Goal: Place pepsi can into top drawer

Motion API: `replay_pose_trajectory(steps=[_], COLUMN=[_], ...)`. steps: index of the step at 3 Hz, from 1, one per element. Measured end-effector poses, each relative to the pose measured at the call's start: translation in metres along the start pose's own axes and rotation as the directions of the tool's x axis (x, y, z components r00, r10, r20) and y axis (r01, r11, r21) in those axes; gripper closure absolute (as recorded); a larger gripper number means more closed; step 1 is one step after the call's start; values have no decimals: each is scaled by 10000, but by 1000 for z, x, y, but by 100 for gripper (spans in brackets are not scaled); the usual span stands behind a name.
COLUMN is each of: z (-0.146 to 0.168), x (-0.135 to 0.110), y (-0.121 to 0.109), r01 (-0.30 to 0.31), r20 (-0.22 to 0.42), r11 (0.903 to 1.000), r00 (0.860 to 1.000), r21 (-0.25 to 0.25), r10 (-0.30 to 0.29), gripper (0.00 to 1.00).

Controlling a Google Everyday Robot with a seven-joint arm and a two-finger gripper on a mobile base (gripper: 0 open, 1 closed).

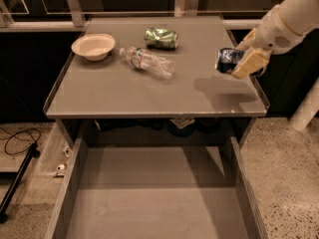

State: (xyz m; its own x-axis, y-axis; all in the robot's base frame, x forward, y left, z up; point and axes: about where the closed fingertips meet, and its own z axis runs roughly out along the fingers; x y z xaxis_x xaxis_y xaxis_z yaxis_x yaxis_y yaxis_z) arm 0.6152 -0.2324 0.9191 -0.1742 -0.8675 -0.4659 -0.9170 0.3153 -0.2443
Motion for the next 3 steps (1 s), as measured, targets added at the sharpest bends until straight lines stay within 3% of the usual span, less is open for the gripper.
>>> replay_pose_trajectory(steps=[1,2,3], z=[-5,6,9], x=[12,40,37], y=[37,103,108], r01=[-218,-852,-800], r20=[-117,-388,-340], r11=[9996,9961,9964], r00=[9997,9955,9961], r21=[181,244,263], r10=[220,861,809], gripper=[100,100,100])
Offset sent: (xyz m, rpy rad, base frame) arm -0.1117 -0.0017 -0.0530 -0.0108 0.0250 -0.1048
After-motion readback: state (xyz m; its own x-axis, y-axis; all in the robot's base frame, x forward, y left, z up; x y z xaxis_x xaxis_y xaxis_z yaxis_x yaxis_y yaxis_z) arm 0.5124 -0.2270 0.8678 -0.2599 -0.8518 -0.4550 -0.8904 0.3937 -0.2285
